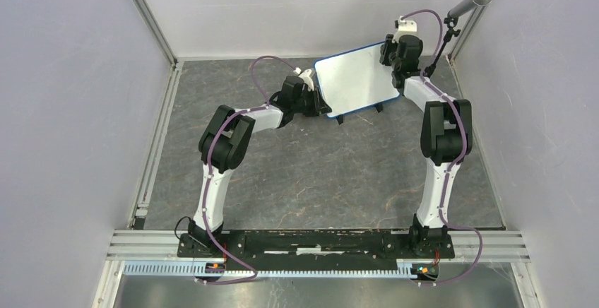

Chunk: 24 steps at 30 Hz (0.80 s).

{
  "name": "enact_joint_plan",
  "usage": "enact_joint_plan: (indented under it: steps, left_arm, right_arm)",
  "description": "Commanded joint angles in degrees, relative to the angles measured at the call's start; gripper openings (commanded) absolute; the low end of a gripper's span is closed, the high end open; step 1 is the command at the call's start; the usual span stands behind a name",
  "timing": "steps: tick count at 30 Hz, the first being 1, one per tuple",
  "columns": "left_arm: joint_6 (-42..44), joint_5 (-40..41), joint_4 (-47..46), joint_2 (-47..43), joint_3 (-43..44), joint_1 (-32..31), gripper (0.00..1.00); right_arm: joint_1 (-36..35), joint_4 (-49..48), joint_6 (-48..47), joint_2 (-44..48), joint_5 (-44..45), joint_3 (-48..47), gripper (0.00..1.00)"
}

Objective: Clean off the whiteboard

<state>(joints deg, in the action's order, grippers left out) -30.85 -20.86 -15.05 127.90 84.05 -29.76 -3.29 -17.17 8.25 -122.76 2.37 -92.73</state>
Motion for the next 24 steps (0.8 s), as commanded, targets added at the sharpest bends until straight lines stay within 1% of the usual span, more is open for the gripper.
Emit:
enact_joint_plan:
  steps: [1, 4, 7, 10, 14, 16, 18, 20, 24]
  left_arm:
    - [1.52, 4.46, 4.98, 2.87, 0.87, -0.12, 0.02]
    - [1.5, 4.6, 5.47, 3.15, 1.31, -0.12, 0.02]
    - [1.5, 4.78, 5.38, 3.01, 1.19, -0.12, 0.02]
    - [1.51, 4.78, 6.74, 3.58, 2.34, -0.12, 0.02]
    - [1.52, 4.95, 5.55, 3.02, 1.21, -0.12, 0.02]
    - [1.55, 4.88, 6.22, 3.36, 1.82, -0.17, 0.02]
    - [1.6, 4.78, 6.35, 3.39, 1.99, -0.14, 0.02]
    - [1.58, 4.95, 6.09, 3.19, 1.65, -0.13, 0.02]
    - [1.58, 4.96, 6.83, 3.6, 2.41, -0.26, 0.02]
  right_arm:
    - [-4.91, 0.91, -2.31, -1.93, -3.89, -3.34, 0.34]
    - [-9.16, 3.11, -5.57, -2.44, -5.49, -4.14, 0.34]
    - [-13.08, 1.11, -7.75, -0.99, -6.86, -0.93, 0.34]
    - [-14.06, 1.2, -7.51, 0.06, -8.59, 0.05, 0.34]
    - [-11.63, -1.73, -4.33, 2.71, -5.65, 3.07, 0.35]
    - [-9.39, -0.03, -2.73, 1.91, -5.44, 0.46, 0.35]
    - [-6.93, 3.32, -1.59, 0.36, -5.17, -4.31, 0.35]
    - [-4.53, 5.39, -0.38, 0.65, -5.01, -5.56, 0.35]
    - [-3.03, 5.23, -1.38, 5.51, -2.72, 0.38, 0.34]
